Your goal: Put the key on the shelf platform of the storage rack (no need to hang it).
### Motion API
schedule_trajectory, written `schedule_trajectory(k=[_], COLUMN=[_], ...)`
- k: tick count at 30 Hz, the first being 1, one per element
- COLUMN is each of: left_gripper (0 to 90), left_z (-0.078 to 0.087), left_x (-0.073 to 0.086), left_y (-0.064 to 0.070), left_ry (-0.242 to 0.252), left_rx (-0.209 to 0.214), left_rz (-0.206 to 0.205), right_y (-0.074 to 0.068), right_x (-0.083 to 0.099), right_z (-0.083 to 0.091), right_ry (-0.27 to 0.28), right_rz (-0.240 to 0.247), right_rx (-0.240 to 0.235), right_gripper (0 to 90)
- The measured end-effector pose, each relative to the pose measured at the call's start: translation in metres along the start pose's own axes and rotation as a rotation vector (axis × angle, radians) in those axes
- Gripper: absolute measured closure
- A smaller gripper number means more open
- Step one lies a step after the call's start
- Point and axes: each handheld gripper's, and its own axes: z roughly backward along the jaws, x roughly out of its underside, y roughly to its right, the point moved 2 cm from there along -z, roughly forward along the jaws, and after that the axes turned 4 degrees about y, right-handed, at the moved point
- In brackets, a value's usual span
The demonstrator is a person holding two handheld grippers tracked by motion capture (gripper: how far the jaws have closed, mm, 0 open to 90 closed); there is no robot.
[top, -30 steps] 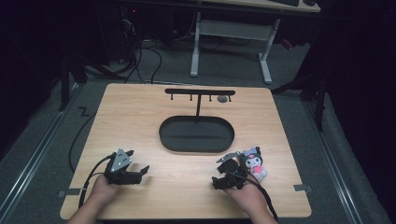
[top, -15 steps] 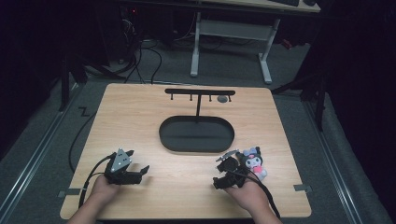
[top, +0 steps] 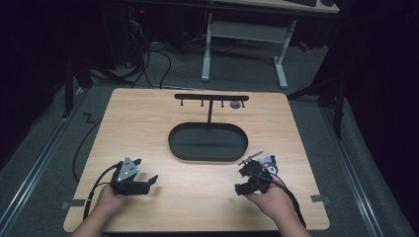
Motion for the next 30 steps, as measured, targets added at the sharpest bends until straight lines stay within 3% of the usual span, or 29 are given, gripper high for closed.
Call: schedule_trajectory(k=[8, 10, 20, 30], left_gripper=[15.4, 15.4, 15.4, 15.4], left_z=[0.000, 0.000, 0.000, 0.000], left_x=[0.000, 0.000, 0.000, 0.000], left_y=[0.000, 0.000, 0.000, 0.000], left_ry=[0.000, 0.000, 0.000, 0.000], left_rx=[-0.001, -0.001, -0.002, -0.002], left_rz=[0.000, 0.001, -0.001, -0.002], right_y=[0.016, 0.025, 0.050, 0.064], right_x=[0.005, 0.007, 0.017, 0.027], right_z=[0.012, 0.016, 0.026, 0.028], right_ry=[0.006, 0.019, 0.027, 0.012], right_rz=[-0.005, -0.037, -0.111, -0.141], right_rx=[0.028, 0.033, 0.069, 0.085], right_gripper=[32.8, 32.8, 31.3, 29.5])
